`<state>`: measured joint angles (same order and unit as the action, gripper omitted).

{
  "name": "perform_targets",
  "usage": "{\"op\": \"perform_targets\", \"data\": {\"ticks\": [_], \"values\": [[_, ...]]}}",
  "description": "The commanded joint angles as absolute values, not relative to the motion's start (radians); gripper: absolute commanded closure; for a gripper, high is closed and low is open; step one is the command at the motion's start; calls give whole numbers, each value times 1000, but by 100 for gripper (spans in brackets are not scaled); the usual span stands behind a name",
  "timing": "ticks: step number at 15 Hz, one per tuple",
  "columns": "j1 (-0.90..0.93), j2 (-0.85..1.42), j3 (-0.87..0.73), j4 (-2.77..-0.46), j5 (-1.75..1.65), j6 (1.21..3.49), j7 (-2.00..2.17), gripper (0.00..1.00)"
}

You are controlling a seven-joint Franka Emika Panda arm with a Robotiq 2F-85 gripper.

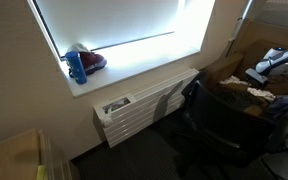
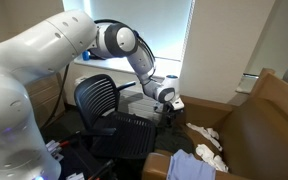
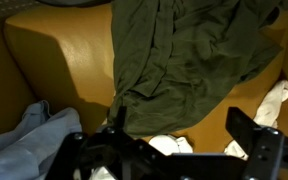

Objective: Put the black cloth on the armchair

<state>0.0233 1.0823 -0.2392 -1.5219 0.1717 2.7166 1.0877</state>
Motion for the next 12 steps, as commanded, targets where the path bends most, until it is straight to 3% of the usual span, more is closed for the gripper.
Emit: {"op": "perform_targets", "data": {"ticks": [1, 7, 10, 11, 12], "values": [[12, 1187, -270, -1400, 185, 2664, 1156, 0], [-31, 1454, -307, -1096, 156, 2564, 1304, 0], [-101, 1540, -261, -933, 185, 2398, 1308, 0], [-57, 1475, -275, -1072, 139, 2504, 1329, 0], [-73, 1497, -265, -1028, 137, 2460, 1331, 0]]}}
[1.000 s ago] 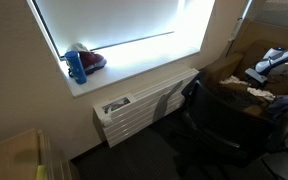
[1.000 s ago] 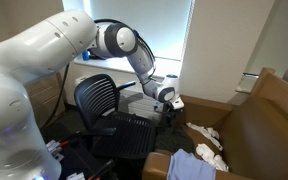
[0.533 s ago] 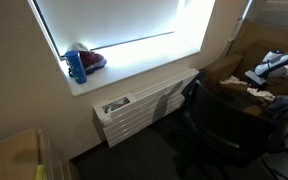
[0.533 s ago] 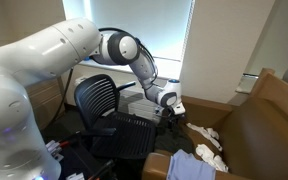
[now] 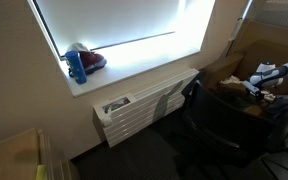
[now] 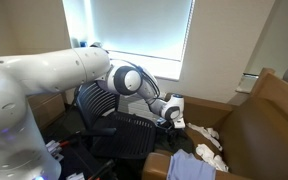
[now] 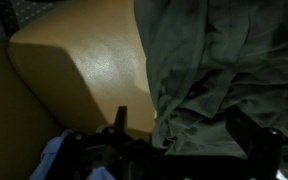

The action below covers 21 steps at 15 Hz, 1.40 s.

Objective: Put the black cloth on the armchair

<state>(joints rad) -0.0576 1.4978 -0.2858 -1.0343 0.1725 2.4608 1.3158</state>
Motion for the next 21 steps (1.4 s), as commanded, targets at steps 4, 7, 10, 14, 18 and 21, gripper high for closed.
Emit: {"op": "perform_targets", "data": {"ticks": [4, 7, 10, 14, 18, 21], "values": [[-44, 1502, -323, -1032, 94, 2499, 1417, 0], [-25, 1501, -340, -1080, 43, 2556, 1523, 0], [12, 1501, -380, -1114, -41, 2618, 1598, 0], [-124, 1500, -179, -1077, 9, 2724, 1368, 0], [-93, 1499, -217, -1085, 26, 2708, 1391, 0], [-155, 1499, -135, -1094, 52, 2721, 1290, 0]]}}
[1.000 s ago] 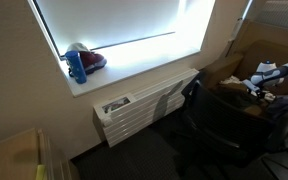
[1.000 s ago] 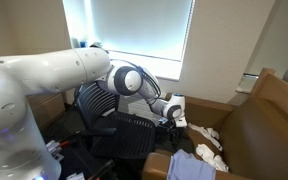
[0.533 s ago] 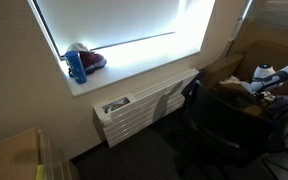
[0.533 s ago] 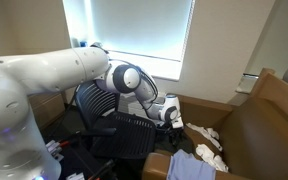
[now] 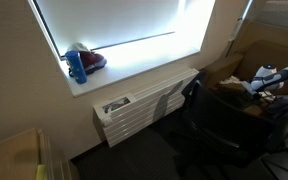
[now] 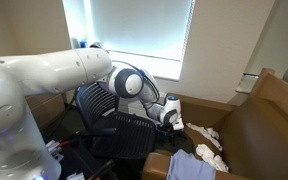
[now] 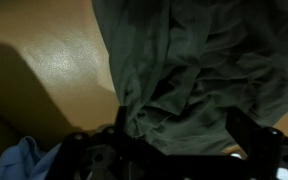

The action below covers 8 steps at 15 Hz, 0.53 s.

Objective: Put the black cloth on the armchair

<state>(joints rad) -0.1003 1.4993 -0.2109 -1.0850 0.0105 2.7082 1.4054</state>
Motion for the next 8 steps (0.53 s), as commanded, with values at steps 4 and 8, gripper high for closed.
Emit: {"op": "perform_targets", "data": {"ticks": [4, 8], "values": [[-222, 1501, -33, -1118, 133, 2715, 1100, 0], [-186, 1501, -89, -1111, 176, 2693, 1129, 0]]}}
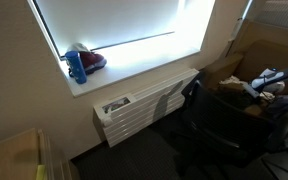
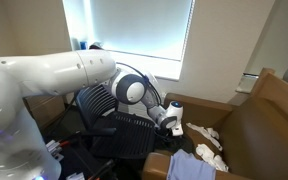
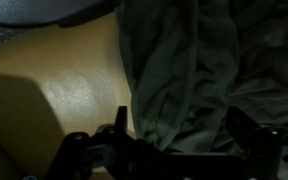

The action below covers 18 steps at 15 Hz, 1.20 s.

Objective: Put the black cloth on the armchair

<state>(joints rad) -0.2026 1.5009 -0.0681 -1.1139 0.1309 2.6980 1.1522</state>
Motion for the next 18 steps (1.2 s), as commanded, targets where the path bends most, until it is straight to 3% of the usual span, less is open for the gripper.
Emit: {"op": "perform_targets", "data": {"ticks": [1, 4, 18], "values": [[-186, 1501, -89, -1112, 176, 2693, 1129, 0], [-140, 1500, -167, -1128, 180, 2665, 1221, 0], [-159, 1500, -178, -1169, 186, 2695, 1272, 0]]}}
